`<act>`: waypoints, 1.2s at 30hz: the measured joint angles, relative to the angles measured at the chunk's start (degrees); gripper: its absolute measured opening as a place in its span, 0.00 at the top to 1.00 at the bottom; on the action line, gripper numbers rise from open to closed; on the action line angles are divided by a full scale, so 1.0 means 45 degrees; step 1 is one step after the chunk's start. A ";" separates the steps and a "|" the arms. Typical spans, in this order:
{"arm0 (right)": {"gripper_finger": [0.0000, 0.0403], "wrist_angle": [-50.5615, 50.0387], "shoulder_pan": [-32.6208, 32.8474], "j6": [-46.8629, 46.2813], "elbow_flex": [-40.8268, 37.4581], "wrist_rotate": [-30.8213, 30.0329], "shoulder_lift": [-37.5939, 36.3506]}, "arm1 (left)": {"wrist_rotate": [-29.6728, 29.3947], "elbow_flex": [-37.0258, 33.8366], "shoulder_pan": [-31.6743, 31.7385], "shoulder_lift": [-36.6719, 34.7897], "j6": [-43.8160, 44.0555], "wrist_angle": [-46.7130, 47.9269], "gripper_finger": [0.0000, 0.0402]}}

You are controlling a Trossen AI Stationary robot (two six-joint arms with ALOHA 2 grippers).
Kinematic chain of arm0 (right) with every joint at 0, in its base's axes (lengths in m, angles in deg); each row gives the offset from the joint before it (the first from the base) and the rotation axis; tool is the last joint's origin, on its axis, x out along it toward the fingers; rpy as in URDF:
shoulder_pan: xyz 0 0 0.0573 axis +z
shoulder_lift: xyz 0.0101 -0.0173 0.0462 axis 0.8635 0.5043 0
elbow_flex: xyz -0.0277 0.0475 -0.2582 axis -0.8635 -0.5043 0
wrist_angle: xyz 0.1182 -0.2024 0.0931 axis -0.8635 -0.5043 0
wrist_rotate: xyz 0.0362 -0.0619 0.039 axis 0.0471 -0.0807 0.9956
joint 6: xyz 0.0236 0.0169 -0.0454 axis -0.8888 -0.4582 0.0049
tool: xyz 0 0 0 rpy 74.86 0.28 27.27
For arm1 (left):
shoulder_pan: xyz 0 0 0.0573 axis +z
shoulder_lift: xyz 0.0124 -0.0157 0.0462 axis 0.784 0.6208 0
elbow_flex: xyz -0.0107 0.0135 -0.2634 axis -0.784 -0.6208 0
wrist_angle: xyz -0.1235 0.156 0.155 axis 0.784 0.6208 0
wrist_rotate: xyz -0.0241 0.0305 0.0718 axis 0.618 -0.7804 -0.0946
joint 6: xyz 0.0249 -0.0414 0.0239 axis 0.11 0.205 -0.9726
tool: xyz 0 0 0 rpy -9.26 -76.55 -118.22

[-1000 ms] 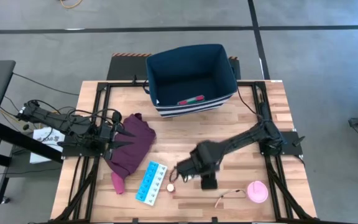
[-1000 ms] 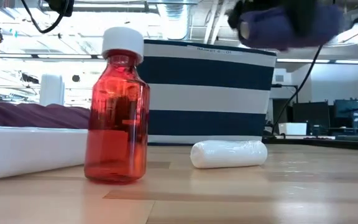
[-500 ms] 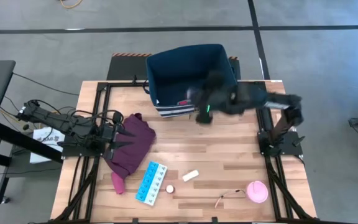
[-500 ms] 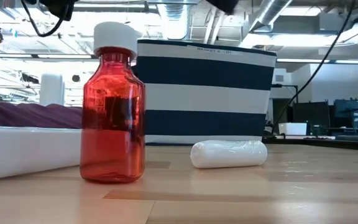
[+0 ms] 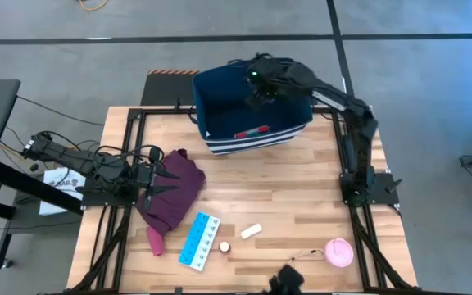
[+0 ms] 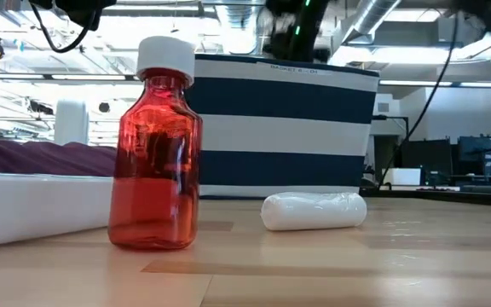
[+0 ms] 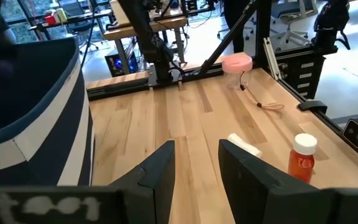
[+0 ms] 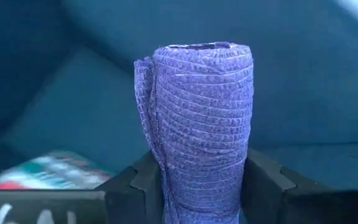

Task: Pick & place medical supplies in basket/bin
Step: Put the blue bandage into the blue bin, then put the red pill bottle into the blue bin

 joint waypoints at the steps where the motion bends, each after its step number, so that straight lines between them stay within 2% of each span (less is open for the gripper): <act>1: 0.62 -0.0001 -0.0119 -0.0053 0.0000 0.0007 0.0392 | 0.0000 0.0000 0.0000 0.0002 0.0000 0.0000 0.72; 7: 0.60 -0.0027 -0.0181 0.0381 0.0105 0.0342 0.1822 | 0.0005 0.0000 0.0000 -0.0003 0.0005 -0.0006 0.72; 12: 0.51 -0.0029 -0.0124 0.0693 0.0146 0.1716 0.2590 | 0.0005 0.0000 0.0000 -0.0003 0.0015 -0.0029 0.72; 19: 0.41 -0.0331 -0.0013 0.0534 0.0146 0.1805 0.3214 | -0.0024 0.0000 0.0000 -0.0003 0.0097 -0.0044 0.72; 24: 0.42 -0.1437 0.0078 0.0532 0.0526 0.1716 0.2852 | -0.0058 0.0000 0.0000 -0.0005 0.0097 -0.0059 0.72; 28: 0.45 -0.3459 0.0303 0.0030 0.2479 0.1688 0.2471 | -0.0062 0.0000 0.0000 -0.0009 0.0102 -0.0166 0.72; 30: 0.47 -0.3529 0.0581 -0.0402 0.3241 0.1689 0.2152 | -0.0070 0.0000 0.0000 -0.0007 0.0102 -0.0208 0.72; 36: 0.51 -0.3431 0.2197 -0.0512 0.2543 0.2042 0.0007 | -0.0395 0.0000 0.0000 0.0126 0.0143 -0.0282 0.72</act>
